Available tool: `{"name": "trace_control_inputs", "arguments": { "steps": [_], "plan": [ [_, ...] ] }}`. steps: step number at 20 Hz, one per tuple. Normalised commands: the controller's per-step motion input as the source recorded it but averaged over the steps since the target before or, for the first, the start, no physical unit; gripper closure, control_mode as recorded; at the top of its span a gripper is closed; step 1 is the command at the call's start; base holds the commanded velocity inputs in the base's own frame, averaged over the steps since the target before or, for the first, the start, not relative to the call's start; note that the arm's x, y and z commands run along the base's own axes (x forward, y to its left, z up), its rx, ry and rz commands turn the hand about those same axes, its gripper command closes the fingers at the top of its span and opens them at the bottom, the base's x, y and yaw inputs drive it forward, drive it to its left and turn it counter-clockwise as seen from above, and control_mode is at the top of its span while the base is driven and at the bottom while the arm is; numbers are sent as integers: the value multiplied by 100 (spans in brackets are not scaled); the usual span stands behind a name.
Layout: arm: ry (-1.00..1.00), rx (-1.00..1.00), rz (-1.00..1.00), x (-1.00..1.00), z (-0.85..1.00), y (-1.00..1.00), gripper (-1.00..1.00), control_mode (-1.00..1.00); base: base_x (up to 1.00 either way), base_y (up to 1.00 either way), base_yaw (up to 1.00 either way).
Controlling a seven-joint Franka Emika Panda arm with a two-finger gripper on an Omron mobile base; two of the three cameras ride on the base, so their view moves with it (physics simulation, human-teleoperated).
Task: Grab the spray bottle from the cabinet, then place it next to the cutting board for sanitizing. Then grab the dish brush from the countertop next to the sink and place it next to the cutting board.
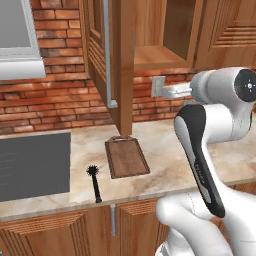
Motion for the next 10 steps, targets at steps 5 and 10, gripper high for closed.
{"name": "trace_control_inputs", "arguments": {
  "steps": [5, 10],
  "plan": [
    [-28, 0, 0, -12, 42, 8, -100, -100, 0, 0, 0],
    [-31, 0, 0, -16, 52, 13, -100, -100, 0, 0, 0]
  ]
}}
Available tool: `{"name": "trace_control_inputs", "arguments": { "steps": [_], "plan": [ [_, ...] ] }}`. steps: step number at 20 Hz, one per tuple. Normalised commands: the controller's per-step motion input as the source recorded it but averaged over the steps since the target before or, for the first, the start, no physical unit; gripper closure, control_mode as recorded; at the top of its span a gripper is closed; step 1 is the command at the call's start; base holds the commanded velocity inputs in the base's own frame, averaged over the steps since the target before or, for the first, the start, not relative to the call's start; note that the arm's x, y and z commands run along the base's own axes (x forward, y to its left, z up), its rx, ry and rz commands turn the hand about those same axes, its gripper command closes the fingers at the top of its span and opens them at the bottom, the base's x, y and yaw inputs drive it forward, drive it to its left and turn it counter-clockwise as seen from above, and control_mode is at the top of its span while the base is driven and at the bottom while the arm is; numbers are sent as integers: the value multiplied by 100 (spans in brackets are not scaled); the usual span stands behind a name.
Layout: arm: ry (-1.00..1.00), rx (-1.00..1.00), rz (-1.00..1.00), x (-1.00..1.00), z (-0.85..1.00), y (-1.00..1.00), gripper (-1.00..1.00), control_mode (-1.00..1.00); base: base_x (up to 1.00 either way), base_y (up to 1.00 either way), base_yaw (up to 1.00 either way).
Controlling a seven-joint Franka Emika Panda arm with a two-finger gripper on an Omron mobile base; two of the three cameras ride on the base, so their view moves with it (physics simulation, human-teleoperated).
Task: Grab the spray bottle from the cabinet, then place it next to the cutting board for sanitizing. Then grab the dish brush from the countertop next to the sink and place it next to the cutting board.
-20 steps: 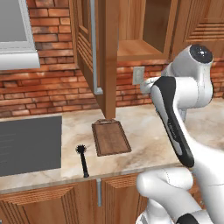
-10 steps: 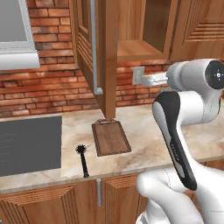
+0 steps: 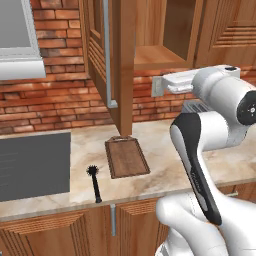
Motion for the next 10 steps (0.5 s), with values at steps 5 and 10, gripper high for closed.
{"name": "trace_control_inputs", "arguments": {
  "steps": [5, 10],
  "plan": [
    [-21, 4, 0, -7, 45, 5, -100, -100, 0, 0, 0],
    [-4, 9, 3, -1, 32, 0, -100, -100, 0, 0, 0]
  ]
}}
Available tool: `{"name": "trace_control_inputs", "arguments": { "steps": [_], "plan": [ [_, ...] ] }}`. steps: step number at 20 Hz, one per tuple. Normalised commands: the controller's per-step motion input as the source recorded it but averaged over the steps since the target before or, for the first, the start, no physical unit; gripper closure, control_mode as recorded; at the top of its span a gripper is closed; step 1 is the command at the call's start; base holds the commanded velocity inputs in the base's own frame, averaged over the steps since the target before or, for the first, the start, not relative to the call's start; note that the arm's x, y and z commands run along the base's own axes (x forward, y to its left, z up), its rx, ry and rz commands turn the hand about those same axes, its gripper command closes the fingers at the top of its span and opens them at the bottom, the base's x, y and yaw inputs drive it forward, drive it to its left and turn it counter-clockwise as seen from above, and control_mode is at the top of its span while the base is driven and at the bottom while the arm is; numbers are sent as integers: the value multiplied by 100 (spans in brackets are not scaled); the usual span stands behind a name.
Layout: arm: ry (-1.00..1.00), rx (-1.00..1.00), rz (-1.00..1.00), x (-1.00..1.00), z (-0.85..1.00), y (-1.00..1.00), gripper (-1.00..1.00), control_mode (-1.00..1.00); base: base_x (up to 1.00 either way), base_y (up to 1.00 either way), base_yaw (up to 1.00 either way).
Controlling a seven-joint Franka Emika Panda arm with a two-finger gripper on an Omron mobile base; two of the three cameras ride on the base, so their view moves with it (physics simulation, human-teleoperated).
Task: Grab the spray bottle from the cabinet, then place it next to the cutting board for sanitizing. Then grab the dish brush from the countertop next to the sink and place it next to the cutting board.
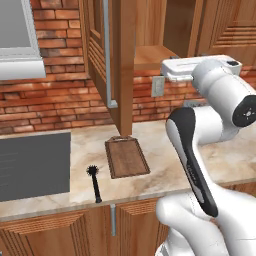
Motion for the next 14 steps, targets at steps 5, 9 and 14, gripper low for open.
{"name": "trace_control_inputs", "arguments": {
  "steps": [5, 9, 14],
  "plan": [
    [0, 5, 9, 6, 23, 1, -100, -100, 0, 0, 0],
    [0, 1, 8, 20, 24, 1, -100, -100, 0, 0, 0],
    [0, 0, 2, 27, 12, 1, -100, -100, 0, 0, 0]
  ]
}}
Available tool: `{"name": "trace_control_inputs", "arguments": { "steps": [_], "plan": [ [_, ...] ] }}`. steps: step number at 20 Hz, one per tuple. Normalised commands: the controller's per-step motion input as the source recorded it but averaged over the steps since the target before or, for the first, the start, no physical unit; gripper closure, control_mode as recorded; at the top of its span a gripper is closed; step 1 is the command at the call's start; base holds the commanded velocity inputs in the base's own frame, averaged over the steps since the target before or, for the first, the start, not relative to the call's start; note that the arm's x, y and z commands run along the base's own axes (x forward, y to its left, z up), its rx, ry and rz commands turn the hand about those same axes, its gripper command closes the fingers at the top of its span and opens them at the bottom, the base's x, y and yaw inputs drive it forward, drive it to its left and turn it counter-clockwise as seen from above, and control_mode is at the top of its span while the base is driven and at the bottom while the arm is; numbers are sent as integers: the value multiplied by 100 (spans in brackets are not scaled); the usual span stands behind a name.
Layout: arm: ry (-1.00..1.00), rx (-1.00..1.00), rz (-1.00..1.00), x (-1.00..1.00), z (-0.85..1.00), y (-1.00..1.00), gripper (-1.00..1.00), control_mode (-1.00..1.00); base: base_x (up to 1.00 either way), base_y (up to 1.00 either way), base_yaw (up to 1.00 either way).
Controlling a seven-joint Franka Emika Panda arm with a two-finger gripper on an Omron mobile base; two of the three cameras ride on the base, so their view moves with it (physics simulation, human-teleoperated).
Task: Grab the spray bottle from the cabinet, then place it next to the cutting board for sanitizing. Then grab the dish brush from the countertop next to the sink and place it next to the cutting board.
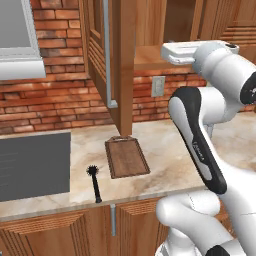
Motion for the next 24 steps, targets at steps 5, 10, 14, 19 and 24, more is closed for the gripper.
{"name": "trace_control_inputs", "arguments": {
  "steps": [5, 10, 14, 19, 24],
  "plan": [
    [1, 0, 0, 44, 4, 9, -100, -100, 0, 0, 0],
    [5, 0, 0, 55, 0, 20, -100, -100, 0, 0, 0],
    [9, 0, 0, 56, 0, 15, -100, -100, 0, 0, 0],
    [7, 0, 0, 36, 1, 1, -100, -100, 0, 0, 0],
    [13, 0, 0, 42, 0, 3, -100, -100, 0, 0, 0]
  ]
}}
